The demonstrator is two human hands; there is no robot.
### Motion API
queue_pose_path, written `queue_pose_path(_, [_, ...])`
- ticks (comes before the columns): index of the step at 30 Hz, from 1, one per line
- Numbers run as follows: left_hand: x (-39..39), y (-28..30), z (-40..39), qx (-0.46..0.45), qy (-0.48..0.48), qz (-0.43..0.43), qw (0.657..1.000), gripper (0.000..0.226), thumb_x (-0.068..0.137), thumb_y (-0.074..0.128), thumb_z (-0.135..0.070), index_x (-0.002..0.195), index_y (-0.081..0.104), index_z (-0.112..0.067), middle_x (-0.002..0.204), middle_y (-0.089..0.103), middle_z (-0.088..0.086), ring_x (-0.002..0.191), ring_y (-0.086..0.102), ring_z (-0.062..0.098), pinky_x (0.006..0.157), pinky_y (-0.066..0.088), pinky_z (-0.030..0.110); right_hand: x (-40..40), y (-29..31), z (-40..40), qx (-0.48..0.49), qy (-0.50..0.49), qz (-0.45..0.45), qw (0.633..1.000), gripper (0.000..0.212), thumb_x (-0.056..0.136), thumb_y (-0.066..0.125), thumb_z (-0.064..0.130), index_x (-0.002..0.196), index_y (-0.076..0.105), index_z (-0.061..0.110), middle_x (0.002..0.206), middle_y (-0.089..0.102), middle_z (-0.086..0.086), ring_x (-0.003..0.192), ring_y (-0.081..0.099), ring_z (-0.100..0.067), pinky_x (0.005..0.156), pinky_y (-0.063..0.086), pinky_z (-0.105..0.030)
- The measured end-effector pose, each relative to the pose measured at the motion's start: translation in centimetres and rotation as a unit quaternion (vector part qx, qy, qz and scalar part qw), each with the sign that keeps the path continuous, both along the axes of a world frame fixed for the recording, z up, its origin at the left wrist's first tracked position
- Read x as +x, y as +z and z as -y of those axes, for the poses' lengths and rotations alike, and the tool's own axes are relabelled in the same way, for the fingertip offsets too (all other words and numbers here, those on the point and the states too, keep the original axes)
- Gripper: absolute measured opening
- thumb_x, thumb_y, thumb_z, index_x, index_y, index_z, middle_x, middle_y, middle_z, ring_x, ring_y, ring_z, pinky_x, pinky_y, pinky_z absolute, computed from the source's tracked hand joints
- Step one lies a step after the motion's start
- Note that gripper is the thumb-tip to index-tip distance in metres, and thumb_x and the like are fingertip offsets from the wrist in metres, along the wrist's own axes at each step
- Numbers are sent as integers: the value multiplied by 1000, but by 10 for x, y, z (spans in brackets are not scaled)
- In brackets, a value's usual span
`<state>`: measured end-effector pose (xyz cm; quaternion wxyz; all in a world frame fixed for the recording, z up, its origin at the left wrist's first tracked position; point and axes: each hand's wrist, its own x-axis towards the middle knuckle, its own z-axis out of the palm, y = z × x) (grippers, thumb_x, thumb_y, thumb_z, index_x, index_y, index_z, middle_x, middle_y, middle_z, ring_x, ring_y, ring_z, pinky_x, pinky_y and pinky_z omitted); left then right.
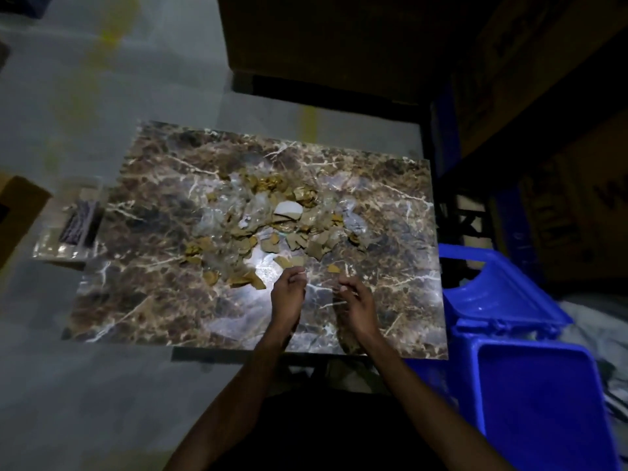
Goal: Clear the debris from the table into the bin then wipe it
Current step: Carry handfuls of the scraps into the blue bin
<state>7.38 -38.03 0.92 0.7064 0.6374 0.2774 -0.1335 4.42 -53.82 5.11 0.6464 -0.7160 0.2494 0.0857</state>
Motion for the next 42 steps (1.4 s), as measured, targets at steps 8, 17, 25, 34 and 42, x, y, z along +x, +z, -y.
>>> queue_pose_path(8, [30,-19,22,94,-50,76,991,33,89,67,-34,122,63,-37,121,67,-14,116,64,14,93,57,50,28,-7,44,-97,-36,17,994,19,102,60,5,117,69,13,117,71,-9,108,67,-22,89,52,-31])
queue_pose_path(17, [67,-25,61,217,-102,74,968,57,96,65,-30,150,47,-26,151,50,-6,138,46,14,112,40,33,128,-58,71,-218,146,53,964,57,106,58,26,158,37,19,164,34,-7,140,26,-3,116,26,-28])
queue_pose_path(25, [49,-29,109,235,-14,86,968,43,97,67,-25,139,60,-19,131,58,-18,123,55,3,106,47,31,101,-83,92,-149,232,137,951,46,106,55,32,151,48,23,155,48,8,146,41,-15,121,33,-46])
queue_pose_path(34, [51,-18,121,261,93,138,951,35,105,56,-8,138,57,3,141,56,18,127,50,-11,101,42,12,128,-63,97,-134,116,181,967,23,106,56,21,122,68,10,131,61,-10,124,52,-15,92,33,-1])
queue_pose_path(42, [74,-33,145,160,124,120,972,39,108,45,-2,146,49,1,143,54,3,130,53,-4,100,49,20,136,-94,77,-156,193,152,957,45,109,50,27,151,50,14,153,52,0,141,42,-14,111,22,-8])
